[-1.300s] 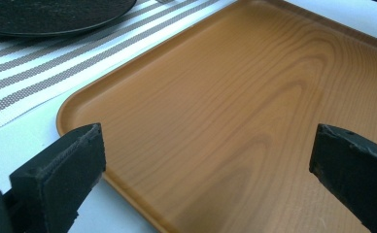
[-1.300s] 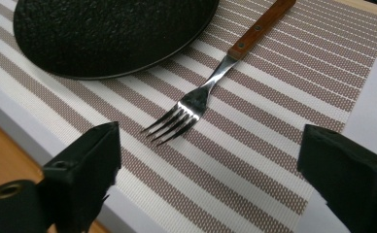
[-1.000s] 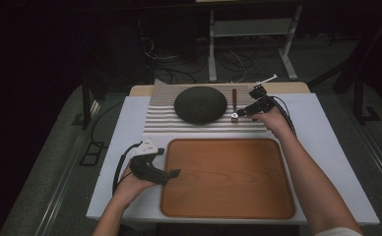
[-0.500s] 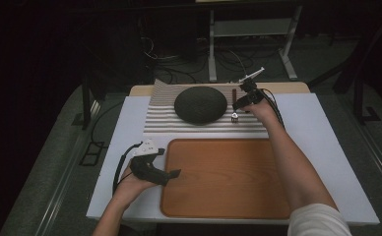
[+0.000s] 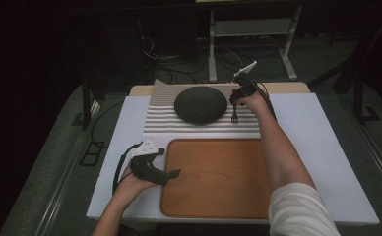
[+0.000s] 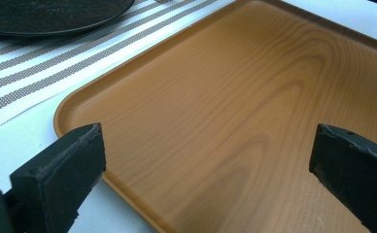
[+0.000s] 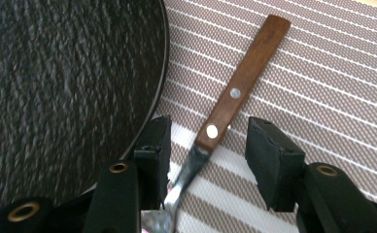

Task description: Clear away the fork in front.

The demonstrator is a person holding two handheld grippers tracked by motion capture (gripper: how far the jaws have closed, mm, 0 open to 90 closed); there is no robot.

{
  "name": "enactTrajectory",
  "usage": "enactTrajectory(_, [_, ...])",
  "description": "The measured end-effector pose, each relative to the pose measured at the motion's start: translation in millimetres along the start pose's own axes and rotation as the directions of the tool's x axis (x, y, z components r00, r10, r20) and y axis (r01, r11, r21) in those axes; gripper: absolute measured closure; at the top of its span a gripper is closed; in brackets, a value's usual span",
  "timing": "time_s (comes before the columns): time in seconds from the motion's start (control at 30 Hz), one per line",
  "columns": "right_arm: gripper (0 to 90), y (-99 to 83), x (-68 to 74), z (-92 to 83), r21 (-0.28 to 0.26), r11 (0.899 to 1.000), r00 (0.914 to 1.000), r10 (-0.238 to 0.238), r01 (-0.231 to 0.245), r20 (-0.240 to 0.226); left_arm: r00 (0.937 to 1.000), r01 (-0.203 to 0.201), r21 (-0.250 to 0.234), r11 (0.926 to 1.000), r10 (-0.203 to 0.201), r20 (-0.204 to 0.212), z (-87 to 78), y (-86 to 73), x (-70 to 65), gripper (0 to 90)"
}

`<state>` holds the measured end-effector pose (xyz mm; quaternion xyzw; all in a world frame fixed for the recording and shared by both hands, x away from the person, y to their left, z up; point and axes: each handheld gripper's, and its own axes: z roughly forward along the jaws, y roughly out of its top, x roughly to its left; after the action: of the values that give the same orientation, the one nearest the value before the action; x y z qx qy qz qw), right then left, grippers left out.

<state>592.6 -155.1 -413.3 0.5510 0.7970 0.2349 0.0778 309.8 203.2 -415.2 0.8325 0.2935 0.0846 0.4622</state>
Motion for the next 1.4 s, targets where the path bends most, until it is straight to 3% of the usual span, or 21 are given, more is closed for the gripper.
enactTrajectory(0.33, [57.1, 1.5, -2.9, 19.2, 0.043, 0.999, 0.9994, -0.006, 0.005, 0.035, 1.0000, 0.002, 0.002, 1.0000, -0.002, 0.001, 0.1, -0.6, 1.3, 0.0])
enactTrajectory(0.93, [76.1, 0.2, -1.1, 16.3, 0.091, 0.996, 0.9970, -0.027, 0.020, 0.072, 1.0000, 0.001, 0.003, 1.0000, -0.001, 0.002, 0.9, -0.4, 0.5, 0.0])
enactTrajectory(1.23, [76.7, -2.2, 0.5, 15.3, 0.086, 0.996, 0.9961, -0.031, 0.024, 0.083, 1.0000, 0.002, 0.001, 1.0000, -0.002, 0.002, 0.9, -0.3, 0.4, 0.0])
enactTrajectory(1.4, [76.8, -5.0, -3.5, 11.4, 0.084, 0.996, 0.9985, -0.010, 0.006, 0.054, 1.0000, 0.001, 0.000, 1.0000, -0.001, 0.001, 0.1, -0.4, 0.7, 0.0])
